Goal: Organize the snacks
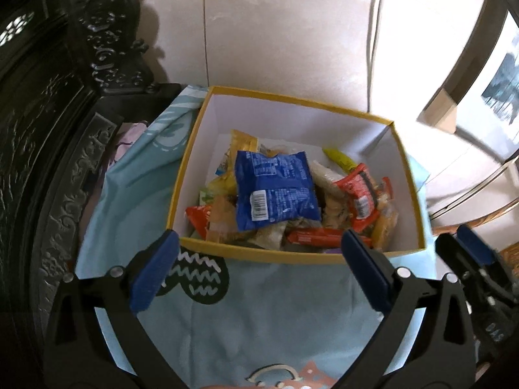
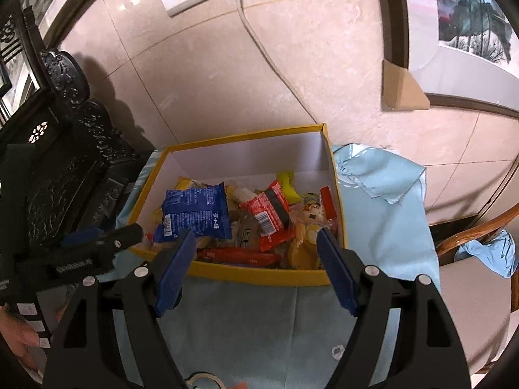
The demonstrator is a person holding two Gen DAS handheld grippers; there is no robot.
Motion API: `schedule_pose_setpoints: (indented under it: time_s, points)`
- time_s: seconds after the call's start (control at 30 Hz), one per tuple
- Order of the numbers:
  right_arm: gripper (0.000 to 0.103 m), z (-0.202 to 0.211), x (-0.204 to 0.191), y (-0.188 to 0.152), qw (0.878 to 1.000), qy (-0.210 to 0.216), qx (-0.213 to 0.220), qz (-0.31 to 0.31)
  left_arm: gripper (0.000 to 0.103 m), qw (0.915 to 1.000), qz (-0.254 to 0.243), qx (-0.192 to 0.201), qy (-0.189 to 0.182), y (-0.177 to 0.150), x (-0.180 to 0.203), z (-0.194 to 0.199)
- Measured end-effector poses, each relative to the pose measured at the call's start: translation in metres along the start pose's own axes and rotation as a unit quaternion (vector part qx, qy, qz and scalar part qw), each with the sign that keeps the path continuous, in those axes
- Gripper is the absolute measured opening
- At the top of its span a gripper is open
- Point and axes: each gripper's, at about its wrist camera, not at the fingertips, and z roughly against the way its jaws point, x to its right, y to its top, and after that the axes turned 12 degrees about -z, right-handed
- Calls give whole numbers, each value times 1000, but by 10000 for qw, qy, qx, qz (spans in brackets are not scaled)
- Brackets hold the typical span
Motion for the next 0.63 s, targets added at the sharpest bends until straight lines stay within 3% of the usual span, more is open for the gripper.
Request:
schedule_pose_setpoints:
  time_s: [0.23, 0.63]
  points:
    - [78, 20, -3, -9, 10000, 36, 43, 59, 101, 9991, -6, 332, 258, -13, 3, 31]
    - [77, 37, -8, -16, 9997, 144, 92, 187, 101, 9977, -230, 355, 522, -24, 9, 56]
